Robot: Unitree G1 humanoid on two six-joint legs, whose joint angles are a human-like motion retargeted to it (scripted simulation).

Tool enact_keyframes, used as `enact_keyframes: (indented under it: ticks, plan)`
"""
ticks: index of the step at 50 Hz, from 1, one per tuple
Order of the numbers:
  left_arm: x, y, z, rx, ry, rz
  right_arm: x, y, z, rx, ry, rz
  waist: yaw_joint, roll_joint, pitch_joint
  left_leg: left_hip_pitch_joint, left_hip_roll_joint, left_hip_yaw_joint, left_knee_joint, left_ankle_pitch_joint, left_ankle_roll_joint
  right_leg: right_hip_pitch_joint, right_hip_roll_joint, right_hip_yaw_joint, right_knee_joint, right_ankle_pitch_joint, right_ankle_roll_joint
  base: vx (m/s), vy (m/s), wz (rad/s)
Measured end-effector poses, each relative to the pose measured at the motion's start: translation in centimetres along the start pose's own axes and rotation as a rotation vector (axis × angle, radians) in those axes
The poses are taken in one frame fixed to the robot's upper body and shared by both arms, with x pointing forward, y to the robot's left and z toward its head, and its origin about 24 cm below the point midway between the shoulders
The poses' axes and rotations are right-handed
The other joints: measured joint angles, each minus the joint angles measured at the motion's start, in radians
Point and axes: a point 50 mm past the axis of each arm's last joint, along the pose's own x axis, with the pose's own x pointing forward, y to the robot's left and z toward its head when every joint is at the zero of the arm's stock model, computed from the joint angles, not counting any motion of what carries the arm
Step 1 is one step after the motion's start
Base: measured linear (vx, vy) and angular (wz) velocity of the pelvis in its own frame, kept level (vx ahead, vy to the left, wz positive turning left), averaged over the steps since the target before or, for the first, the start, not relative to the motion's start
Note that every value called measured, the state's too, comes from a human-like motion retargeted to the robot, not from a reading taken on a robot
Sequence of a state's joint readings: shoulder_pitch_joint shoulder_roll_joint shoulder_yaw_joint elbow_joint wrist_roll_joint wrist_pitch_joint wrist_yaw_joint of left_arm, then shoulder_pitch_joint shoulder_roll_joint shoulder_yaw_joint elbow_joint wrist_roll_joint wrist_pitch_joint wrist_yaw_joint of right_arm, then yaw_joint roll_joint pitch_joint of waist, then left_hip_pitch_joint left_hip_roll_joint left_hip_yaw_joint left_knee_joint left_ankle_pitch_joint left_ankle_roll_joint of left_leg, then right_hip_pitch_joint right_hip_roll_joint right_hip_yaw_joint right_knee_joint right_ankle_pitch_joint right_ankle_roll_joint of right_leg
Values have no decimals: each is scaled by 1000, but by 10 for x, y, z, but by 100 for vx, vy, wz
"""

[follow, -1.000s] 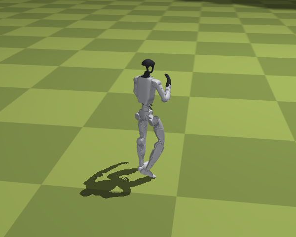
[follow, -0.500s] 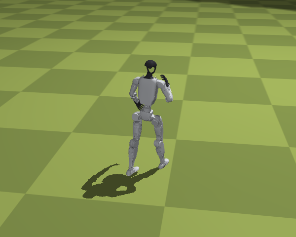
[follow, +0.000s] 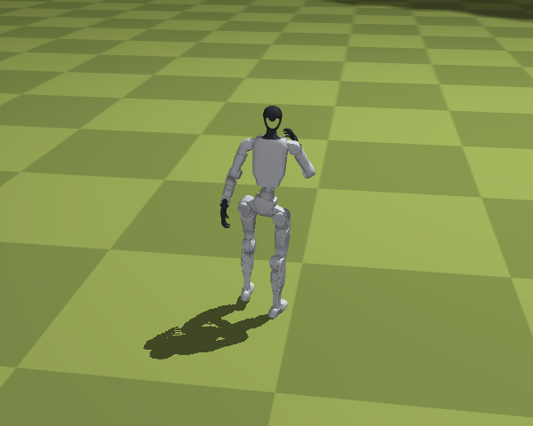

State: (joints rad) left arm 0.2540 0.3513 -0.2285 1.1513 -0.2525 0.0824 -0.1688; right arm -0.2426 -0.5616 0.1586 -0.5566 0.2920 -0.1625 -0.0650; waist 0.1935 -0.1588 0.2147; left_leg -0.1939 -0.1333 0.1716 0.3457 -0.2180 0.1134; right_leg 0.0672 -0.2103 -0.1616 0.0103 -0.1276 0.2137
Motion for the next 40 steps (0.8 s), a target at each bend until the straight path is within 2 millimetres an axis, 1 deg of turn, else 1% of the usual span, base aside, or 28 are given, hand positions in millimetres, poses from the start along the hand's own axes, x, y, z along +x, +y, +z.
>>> enact_keyframes:
  ticks: [3, 6, 9, 12, 15, 21, 24, 27, 30, 32, 34, 36, 38, 40]
  plan:
    - [0, -2, -5, -42, 6, 6, 2, -2, 3, -27, -17, 3, 31, 39, 33, 32, 49, 41, -214, 65, -43, 51, 50, -1, -3, -27, -1, 37, -3, -22]
    - [1, -6, -7, -69, 6, -1, 4, -3, 6, -36, -36, 12, 43, 68, 56, 42, 83, 92, -365, 102, -101, 103, 86, -7, -8, -52, 5, 39, -1, -10]
    - [2, -10, -8, -83, 1, -16, 5, -1, 8, -32, -50, 25, 47, 80, 68, 28, 101, 139, -433, 98, -162, 147, 102, -9, -9, -71, 11, 41, 2, -8]
    - [2, -11, -7, -97, -11, -29, 5, 2, 8, -20, -57, 37, 50, 75, 65, 3, 110, 178, -433, 67, -193, 175, 102, -4, -4, -83, 14, 43, 4, -13]
    - [2, -10, -3, -119, -31, -33, 5, 4, 7, -5, -59, 45, 54, 70, 55, 7, 114, 200, -433, 61, -195, 196, 102, 10, 7, -86, 8, 46, 8, -23]
    - [1, 3, 9, -125, -61, -6, 4, 11, 3, 48, -49, 49, 55, 66, 23, 62, 126, 194, -433, 127, -176, 224, 108, 49, 69, -64, -28, 51, 13, -29]
    - [0, 12, 18, -69, -67, 20, 1, 15, 1, 87, -35, 51, 47, 70, 6, 108, 138, 188, -433, 138, -170, 219, 111, 64, 157, -10, -49, 54, 19, -19]
    - [-1, 20, 32, 31, -71, 51, -3, 19, -3, 124, -13, 57, 37, 85, -13, 159, 158, 176, -422, 111, -160, 168, 117, 76, 333, 90, -70, 53, 21, -9]
    - [-3, 29, 58, 141, -93, 95, -8, 22, -6, 147, 15, 62, 24, 96, -42, 183, 175, 160, -389, 62, -146, 39, 117, 83, 594, 199, -84, 48, 21, 2]
    - [-5, 34, 85, 190, -135, 133, -9, 22, -7, 156, 32, 59, 11, 97, -58, 189, 174, 147, -366, 32, -137, -58, 114, 88, 745, 243, -89, 43, 19, 17]
    - [-11, 36, 118, 222, -200, 172, -10, 21, -8, 163, 44, 56, -5, 99, -66, 198, 171, 134, -344, 5, -134, -142, 108, 81, 849, 218, -107, 40, 18, 28]
    - [-19, 36, 155, 238, -286, 203, -10, 21, -8, 167, 50, 55, -24, 103, -67, 212, 166, 119, -327, -19, -134, -207, 95, 57, 895, 153, -137, 38, 16, 38]
    - [-31, 32, 194, 243, -393, 219, -10, 21, -8, 165, 52, 60, -47, 107, -63, 229, 158, 101, -315, -38, -134, -251, 82, 25, 884, 98, -162, 37, 14, 49]
    - [-46, 25, 231, 249, -513, 221, -9, 21, -8, 160, 51, 69, -73, 111, -56, 250, 149, 80, -308, -55, -135, -280, 76, -7, 823, 53, -175, 36, 11, 59]
